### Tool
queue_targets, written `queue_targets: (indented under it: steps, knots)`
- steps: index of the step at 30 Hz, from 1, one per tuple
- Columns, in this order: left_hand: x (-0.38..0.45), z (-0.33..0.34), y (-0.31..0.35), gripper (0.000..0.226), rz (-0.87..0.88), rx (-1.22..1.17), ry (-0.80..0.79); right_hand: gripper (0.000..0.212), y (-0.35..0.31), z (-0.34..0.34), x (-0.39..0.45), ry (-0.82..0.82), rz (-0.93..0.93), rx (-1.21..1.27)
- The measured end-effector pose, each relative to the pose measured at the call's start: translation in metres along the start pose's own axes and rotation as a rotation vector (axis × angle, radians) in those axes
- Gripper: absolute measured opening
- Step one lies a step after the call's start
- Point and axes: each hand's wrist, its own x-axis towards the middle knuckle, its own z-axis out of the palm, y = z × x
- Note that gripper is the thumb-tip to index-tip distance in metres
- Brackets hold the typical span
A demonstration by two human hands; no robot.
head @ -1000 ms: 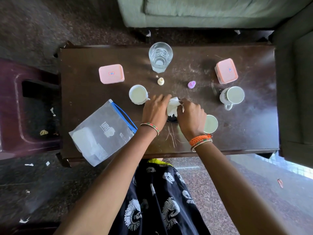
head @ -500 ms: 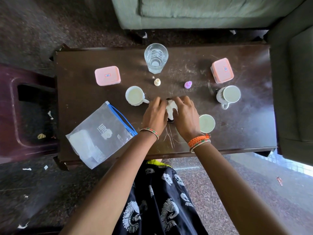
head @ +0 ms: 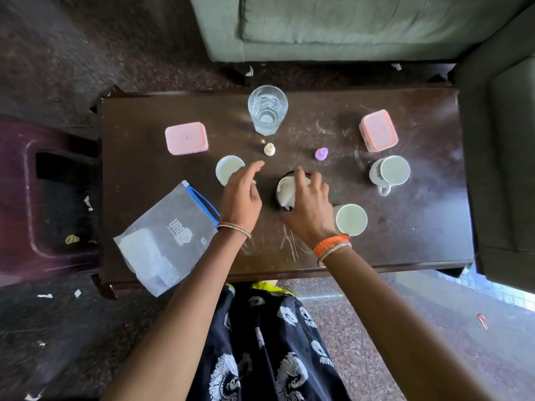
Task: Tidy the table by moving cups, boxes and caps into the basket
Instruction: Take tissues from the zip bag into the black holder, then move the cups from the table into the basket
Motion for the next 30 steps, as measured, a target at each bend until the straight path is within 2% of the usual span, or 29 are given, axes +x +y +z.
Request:
queue_targets:
  steps: [3, 5, 9, 12, 15, 21, 26, 30]
  knots:
    - [0.032, -0.023, 0.004, 0.047, 0.146, 0.029, 0.076, 0.093, 0.007, -0.035, 0.015, 0.267, 0.024, 0.177]
    - [0.058, -0.033, 0.006, 0.044, 0.210, 0.057, 0.082, 0.099, 0.013, -0.063, 0.043, 0.350, -0.001, 0.183]
    - [0.095, -0.034, 0.016, 0.041, 0.283, 0.125, 0.007, 0.093, 0.014, -0.092, 0.112, 0.274, 0.015, 0.142]
    - [0.107, -0.025, 0.017, 0.041, 0.344, 0.188, -0.084, 0.091, 0.016, -0.083, 0.143, 0.161, 0.013, 0.081]
    - [0.113, -0.021, 0.012, 0.041, 0.351, 0.216, -0.094, 0.090, 0.018, -0.072, 0.160, 0.122, 0.029, 0.056]
    - [0.111, -0.022, 0.007, 0.043, 0.318, 0.199, -0.107, 0.091, 0.025, -0.065, 0.171, 0.110, 0.066, 0.045]
    - [0.106, -0.021, 0.012, 0.045, 0.298, 0.163, -0.104, 0.102, 0.024, -0.067, 0.170, 0.076, 0.082, -0.018]
    - [0.093, -0.017, 0.027, 0.041, 0.325, 0.162, -0.101, 0.099, 0.014, -0.071, 0.156, 0.212, 0.053, -0.030]
